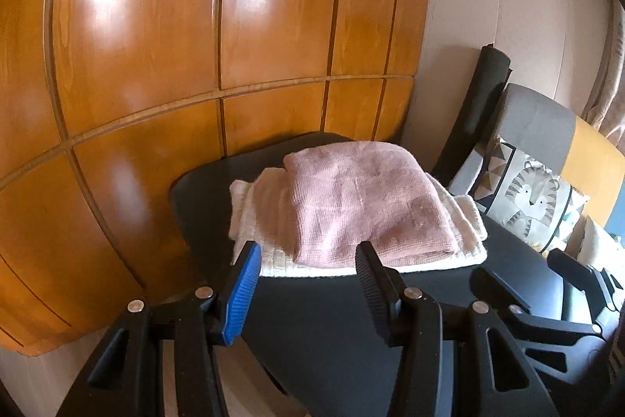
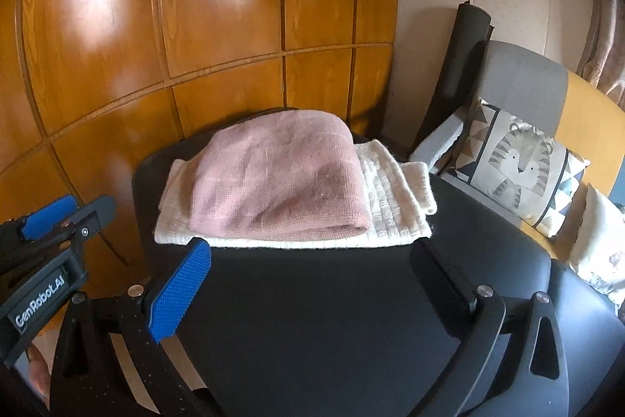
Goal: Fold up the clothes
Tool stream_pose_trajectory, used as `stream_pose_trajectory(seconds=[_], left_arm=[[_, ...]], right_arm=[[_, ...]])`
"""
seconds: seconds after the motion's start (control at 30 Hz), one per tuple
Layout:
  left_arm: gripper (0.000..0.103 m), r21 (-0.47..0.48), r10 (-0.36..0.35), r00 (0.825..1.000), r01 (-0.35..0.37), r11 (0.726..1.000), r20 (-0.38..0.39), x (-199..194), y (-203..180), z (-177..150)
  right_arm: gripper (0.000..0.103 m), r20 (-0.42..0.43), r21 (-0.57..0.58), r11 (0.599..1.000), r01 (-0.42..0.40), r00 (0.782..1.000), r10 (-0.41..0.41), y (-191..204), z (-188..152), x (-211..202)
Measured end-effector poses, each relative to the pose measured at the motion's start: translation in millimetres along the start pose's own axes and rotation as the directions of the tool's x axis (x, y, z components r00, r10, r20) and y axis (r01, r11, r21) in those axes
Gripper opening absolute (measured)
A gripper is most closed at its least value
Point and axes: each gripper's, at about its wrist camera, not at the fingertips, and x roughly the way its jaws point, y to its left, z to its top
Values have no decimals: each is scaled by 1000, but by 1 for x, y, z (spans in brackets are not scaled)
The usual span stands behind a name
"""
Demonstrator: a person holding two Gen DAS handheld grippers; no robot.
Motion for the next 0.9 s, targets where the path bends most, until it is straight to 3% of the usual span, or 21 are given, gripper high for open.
stream_pose_trajectory(seconds=[0.13, 0.27, 0.53, 0.7, 0.9], left_arm=[[51, 7, 23, 1000, -23, 1000, -8, 3, 2, 1], [51, 14, 0, 999, 1, 1000, -34, 11, 3, 3], [50, 51, -6, 1000, 7, 999, -16, 22, -7, 0], [50, 12, -16, 1000, 16, 1000, -15, 26, -5, 0], [48, 42, 32, 999, -32, 999, -2, 28, -12, 0]], right_arm=[[103, -26, -1, 1000, 15, 1000, -15, 7, 4, 10], [103, -36, 9, 999, 32, 999, -32, 7, 5, 19], [103, -49, 28, 998, 49, 998, -47, 1, 2, 27], [103, -58, 33, 998, 54, 997, -52, -2, 0, 31], [103, -60, 27, 998, 55, 997, -53, -2, -2, 33]])
